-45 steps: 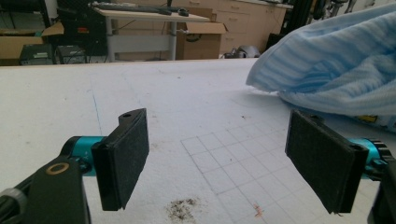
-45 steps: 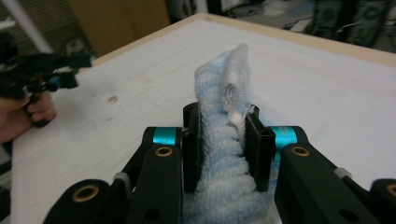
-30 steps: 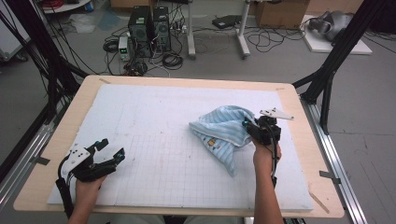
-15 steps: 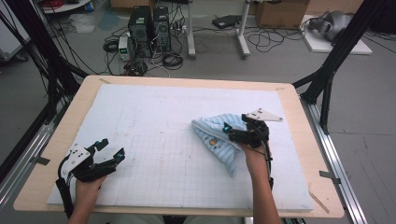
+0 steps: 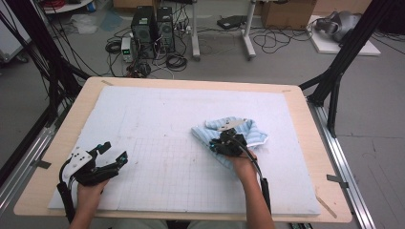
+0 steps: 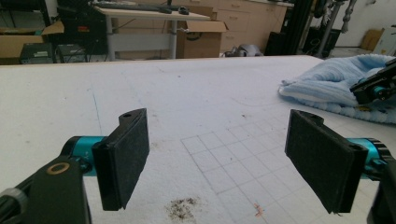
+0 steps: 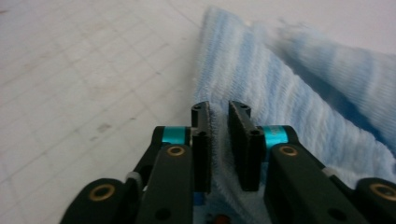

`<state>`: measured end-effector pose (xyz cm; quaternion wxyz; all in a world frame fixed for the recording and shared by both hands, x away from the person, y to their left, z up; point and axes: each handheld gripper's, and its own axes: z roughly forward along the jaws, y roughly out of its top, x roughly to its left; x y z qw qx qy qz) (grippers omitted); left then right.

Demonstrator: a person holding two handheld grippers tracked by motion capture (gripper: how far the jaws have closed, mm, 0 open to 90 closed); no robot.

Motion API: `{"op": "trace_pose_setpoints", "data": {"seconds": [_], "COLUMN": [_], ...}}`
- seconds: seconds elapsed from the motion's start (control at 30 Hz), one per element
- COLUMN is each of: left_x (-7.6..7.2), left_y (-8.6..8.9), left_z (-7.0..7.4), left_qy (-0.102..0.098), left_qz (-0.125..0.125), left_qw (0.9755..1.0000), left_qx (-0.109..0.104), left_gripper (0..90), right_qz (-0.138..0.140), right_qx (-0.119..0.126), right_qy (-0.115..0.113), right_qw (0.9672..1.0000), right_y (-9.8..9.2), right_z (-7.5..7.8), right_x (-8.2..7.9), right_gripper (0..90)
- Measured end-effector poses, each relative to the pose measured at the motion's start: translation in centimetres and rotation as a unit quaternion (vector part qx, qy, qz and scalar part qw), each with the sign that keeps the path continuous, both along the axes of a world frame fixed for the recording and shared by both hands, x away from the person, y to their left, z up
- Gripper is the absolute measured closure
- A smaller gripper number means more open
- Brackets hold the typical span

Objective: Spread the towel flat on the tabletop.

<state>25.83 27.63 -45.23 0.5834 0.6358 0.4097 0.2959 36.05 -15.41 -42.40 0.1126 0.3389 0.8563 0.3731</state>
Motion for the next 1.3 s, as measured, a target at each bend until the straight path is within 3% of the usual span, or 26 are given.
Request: {"op": "trace_pose_setpoints", "data": {"seconds": [0.03,0.1,0.13,0.17,0.2,0.23,0.27,0.3,0.37,0.4,0.47,0.53,0.57,0.6,0.67,0.73,0.77,0.83,0.87,0.93,1.13,1.17,1.2,1.23,1.27,1.3], "left_x": [0.0,0.0,0.0,0.0,0.0,0.0,0.0,0.0,0.0,0.0,0.0,0.1,0.1,0.1,0.1,0.1,0.1,0.1,0.1,0.1,0.1,0.1,0.1,0.1,0.1,0.1], "left_y": [0.0,0.0,0.0,0.0,0.0,0.0,0.0,0.0,0.0,0.0,0.0,0.0,0.0,0.0,0.0,0.0,-0.1,-0.1,-0.1,0.0,0.0,0.0,0.0,0.0,0.0,0.0], "left_z": [0.0,0.0,0.0,0.0,0.0,0.0,0.0,0.0,0.0,0.0,0.0,0.0,0.0,0.0,0.0,0.0,0.0,0.0,0.0,0.0,0.0,0.0,0.0,0.0,0.0,0.0], "left_qy": [0.0,-0.001,0.0,0.001,0.0,0.001,0.0,0.0,0.0,0.0,0.0,0.001,0.002,0.002,0.004,0.002,0.002,0.002,0.002,0.002,0.004,0.005,0.005,0.005,0.004,0.005], "left_qz": [-0.001,-0.001,0.0,0.0,-0.001,0.0,-0.001,0.0,0.0,0.0,0.0,0.0,0.0,0.0,-0.001,-0.001,0.0,0.0,0.0,0.0,-0.001,-0.001,-0.001,-0.001,-0.001,-0.001], "left_qw": [1.0,1.0,1.0,1.0,1.0,1.0,1.0,1.0,1.0,1.0,1.0,1.0,1.0,1.0,1.0,1.0,1.0,1.0,1.0,1.0,1.0,1.0,1.0,1.0,1.0,1.0], "left_qx": [0.001,0.001,0.0,0.0,0.001,0.001,0.001,0.002,0.002,0.002,0.002,0.001,0.001,0.001,0.002,0.001,0.002,0.002,0.002,0.002,0.002,0.001,0.001,0.001,0.001,0.001], "left_gripper": [22.2,22.2,22.2,22.2,22.2,22.2,22.2,22.2,22.2,22.2,22.2,22.2,22.2,22.2,22.2,22.2,22.2,22.2,22.3,22.2,22.2,22.2,22.2,22.2,22.2,22.2], "right_qz": [0.02,0.024,0.028,0.026,0.015,0.015,0.005,-0.02,-0.025,-0.052,-0.063,-0.07,-0.058,-0.058,-0.041,-0.007,0.03,0.043,0.085,0.098,0.197,0.2,0.202,0.186,0.186,0.177], "right_qx": [0.009,0.013,0.017,0.024,0.041,0.041,0.039,0.012,0.001,-0.038,-0.047,-0.047,-0.015,-0.015,0.001,0.02,0.034,0.04,0.05,0.056,0.064,0.061,0.061,0.079,0.079,0.089], "right_qy": [-0.004,-0.007,-0.02,-0.024,-0.029,-0.029,-0.038,-0.065,-0.073,-0.081,-0.074,-0.045,-0.026,-0.026,-0.024,-0.016,-0.01,-0.005,0.0,0.001,0.007,0.011,0.01,0.015,0.015,0.01], "right_qw": [0.9997,0.9996,0.9993,0.9991,0.9986,0.9986,0.9985,0.9976,0.997,0.9946,0.9942,0.9954,0.9979,0.9979,0.9989,0.9996,0.9989,0.9983,0.9952,0.9937,0.9784,0.9778,0.9774,0.9791,0.9791,0.9801], "right_y": [0.5,0.7,0.9,0.8,0.5,0.5,0.5,0.6,0.6,0.7,0.7,0.6,0.4,0.4,0.5,0.9,1.6,2.0,3.2,3.6,6.4,6.6,6.6,6.1,6.1,5.6], "right_z": [0.1,0.1,0.0,-0.1,-0.2,-0.2,-0.2,-0.1,-0.1,-0.6,-0.9,-1.5,-1.7,-1.7,-1.6,-1.7,-1.8,-1.8,-1.7,-1.6,-1.5,-1.5,-1.4,-1.0,-1.0,-0.7], "right_x": [-0.5,-0.7,-1.1,-1.2,-1.4,-1.4,-1.5,-1.6,-1.6,-1.2,-0.9,-0.5,-0.3,-0.3,-0.6,-0.9,-1.4,-1.6,-2.1,-2.3,-4.1,-4.4,-4.4,-4.3,-4.3,-4.4], "right_gripper": [83.2,83.2,81.0,72.6,54.6,54.6,42.1,35.4,34.3,34.6,36.1,48.6,66.9,66.9,78.6,80.9,80.9,80.8,80.8,80.8,79.7,76.9,68.3,55.8,55.8,49.4]}}
